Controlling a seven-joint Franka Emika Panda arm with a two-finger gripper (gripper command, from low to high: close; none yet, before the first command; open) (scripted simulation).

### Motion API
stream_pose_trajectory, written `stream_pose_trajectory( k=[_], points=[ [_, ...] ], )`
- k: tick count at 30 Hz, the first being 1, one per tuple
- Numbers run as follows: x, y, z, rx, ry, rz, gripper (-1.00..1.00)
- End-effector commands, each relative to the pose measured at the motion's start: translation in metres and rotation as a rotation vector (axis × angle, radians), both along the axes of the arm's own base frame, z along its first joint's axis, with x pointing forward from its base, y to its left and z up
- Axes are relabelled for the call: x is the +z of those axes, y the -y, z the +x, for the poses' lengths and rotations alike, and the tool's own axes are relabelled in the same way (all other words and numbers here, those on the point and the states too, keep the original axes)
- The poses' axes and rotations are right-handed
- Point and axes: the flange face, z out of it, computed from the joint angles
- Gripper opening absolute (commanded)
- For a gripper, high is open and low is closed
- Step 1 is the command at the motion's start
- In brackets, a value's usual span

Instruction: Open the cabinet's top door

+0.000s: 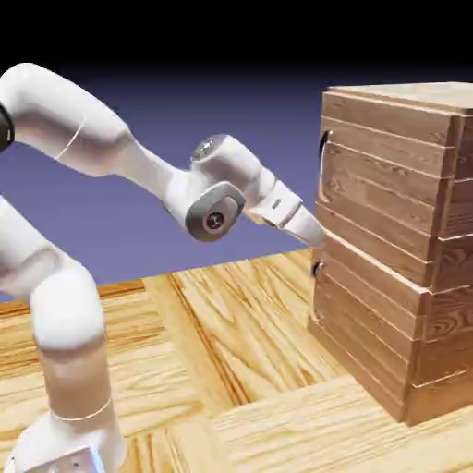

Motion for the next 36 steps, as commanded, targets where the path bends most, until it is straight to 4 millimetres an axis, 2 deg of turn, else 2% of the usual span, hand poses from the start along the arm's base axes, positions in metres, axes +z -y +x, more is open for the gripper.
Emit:
stream_pose_trajectory(
  k=[1,10,19,28,36],
  points=[
    [0.008,0.002,-0.001,-0.010,0.017,0.006,1.00],
    [0.069,0.008,-0.014,-0.081,0.166,0.052,1.00],
    [0.112,-0.005,-0.032,-0.116,0.313,0.081,1.00],
    [0.133,-0.035,-0.043,-0.120,0.448,0.089,1.00],
    [0.130,-0.070,-0.041,-0.106,0.553,0.079,1.00]
  ],
)
